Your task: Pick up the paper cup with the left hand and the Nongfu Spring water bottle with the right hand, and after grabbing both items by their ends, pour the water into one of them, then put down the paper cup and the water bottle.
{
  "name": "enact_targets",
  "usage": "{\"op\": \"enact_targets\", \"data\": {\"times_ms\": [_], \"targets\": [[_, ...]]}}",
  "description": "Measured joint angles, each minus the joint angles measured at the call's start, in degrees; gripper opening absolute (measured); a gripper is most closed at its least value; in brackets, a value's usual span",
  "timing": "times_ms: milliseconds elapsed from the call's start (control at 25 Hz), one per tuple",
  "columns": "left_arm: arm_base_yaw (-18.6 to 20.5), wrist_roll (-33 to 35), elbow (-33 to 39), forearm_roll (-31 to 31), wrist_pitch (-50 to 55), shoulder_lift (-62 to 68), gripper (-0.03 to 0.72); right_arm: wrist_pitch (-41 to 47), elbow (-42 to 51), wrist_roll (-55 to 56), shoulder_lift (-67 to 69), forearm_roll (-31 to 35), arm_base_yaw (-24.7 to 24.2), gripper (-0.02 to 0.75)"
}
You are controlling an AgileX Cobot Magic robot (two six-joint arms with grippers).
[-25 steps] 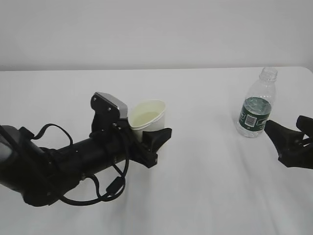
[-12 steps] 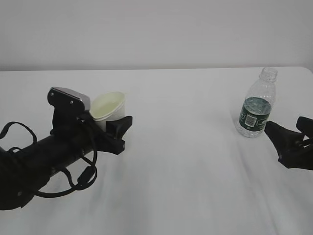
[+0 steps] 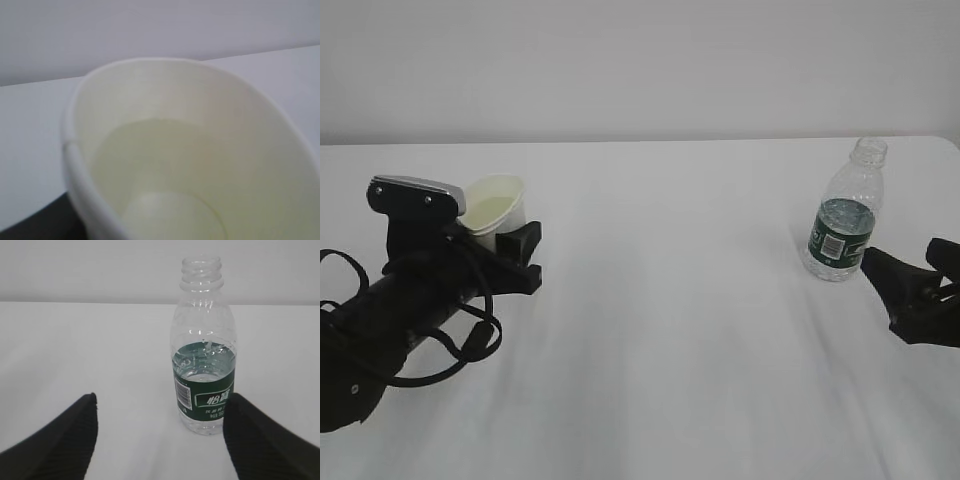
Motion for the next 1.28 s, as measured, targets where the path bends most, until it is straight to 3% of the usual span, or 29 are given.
{"op": "enact_targets", "data": {"times_ms": [440,680,1040,1280], "targets": [[0.2,2.2,0.1,-10.7,0.0,0.0,0.434,0.0,0.0,0.0,0.0,-0.5,0.0,0.594],[0.3,2.3,0.1,-11.9,0.0,0.0,0.434,0.0,0.0,0.0,0.0,-0.5,0.0,0.594],[4.1,2.3,0.1,-12.0,-0.1,2.5,0.434,0.0,0.0,0.0,0.0,-0.5,0.0,0.594],[6.4,2.3,-2.5,-8.0,-0.4,6.6,0.434,0.0,0.0,0.0,0.0,-0.6,0.0,0.593]]}}
